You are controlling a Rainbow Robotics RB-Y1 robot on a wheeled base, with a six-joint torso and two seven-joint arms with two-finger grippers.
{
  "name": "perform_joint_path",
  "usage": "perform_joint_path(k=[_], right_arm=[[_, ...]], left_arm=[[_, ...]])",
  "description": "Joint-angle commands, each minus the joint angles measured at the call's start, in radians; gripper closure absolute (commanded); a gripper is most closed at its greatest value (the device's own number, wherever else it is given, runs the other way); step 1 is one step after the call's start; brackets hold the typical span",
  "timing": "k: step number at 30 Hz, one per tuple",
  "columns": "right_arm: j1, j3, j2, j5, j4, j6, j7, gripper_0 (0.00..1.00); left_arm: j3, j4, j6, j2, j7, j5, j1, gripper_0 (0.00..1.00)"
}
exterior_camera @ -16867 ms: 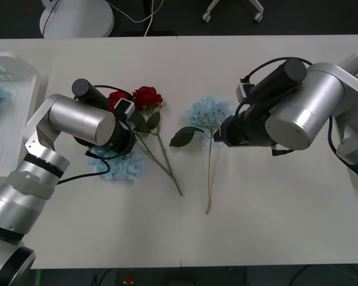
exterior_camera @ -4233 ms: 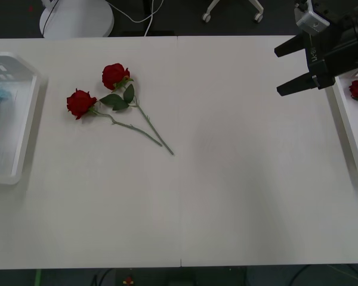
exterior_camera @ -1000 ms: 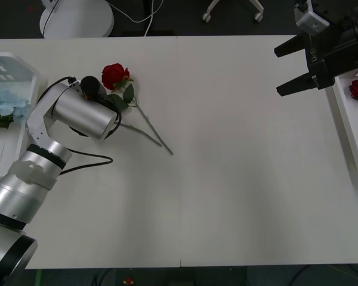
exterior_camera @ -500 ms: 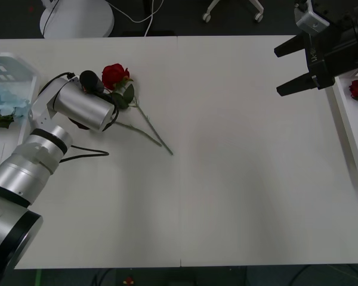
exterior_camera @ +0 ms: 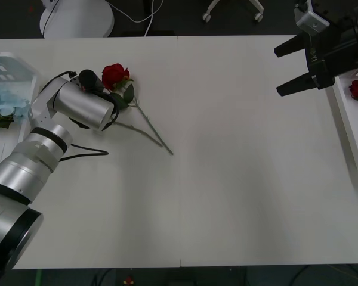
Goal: Put the red flowers into the right box and the blue flowers into the left box
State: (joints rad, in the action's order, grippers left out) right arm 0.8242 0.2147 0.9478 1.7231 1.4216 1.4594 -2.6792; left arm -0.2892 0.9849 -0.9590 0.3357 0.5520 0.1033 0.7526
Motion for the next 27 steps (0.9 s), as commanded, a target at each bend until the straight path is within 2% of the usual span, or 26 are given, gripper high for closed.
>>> perform_joint_path(k=[1, 3, 9, 15, 17, 20, 27], right_arm=[[0.0, 0.002, 0.035, 0.01, 0.023, -0.007, -0.026, 0.04], [0.0, 0.002, 0.035, 0.01, 0.023, -0.007, -0.026, 0.04], [0.0, 0.002, 0.035, 0.01, 0.023, -0.007, -0.026, 0.04], [0.0, 0.002, 0.035, 0.01, 0.023, -0.007, -0.026, 0.04], [0.0, 0.002, 0.035, 0.01, 0.023, -0.007, -0.026, 0.04], [0.0, 0.002, 0.035, 0.01, 0.023, -0.007, -0.026, 0.04], [0.0, 0.002, 0.035, 0.01, 0.023, -0.007, -0.026, 0.04]], left_arm=[[-0.008, 0.141, -0.083, -0.003, 0.048, 0.023, -0.064, 1.0], [-0.008, 0.207, -0.129, 0.011, 0.052, 0.027, -0.093, 1.0], [-0.008, 0.561, -0.277, 0.092, 0.072, 0.104, -0.257, 1.0], [0.016, 0.857, -0.365, 0.154, 0.077, 0.21, -0.366, 1.0], [0.027, 0.959, -0.354, 0.161, 0.086, 0.256, -0.398, 1.0], [0.027, 1.035, -0.305, 0.161, 0.151, 0.305, -0.414, 1.0], [0.027, 1.091, -0.081, 0.141, 0.367, 0.481, -0.437, 1.0]])
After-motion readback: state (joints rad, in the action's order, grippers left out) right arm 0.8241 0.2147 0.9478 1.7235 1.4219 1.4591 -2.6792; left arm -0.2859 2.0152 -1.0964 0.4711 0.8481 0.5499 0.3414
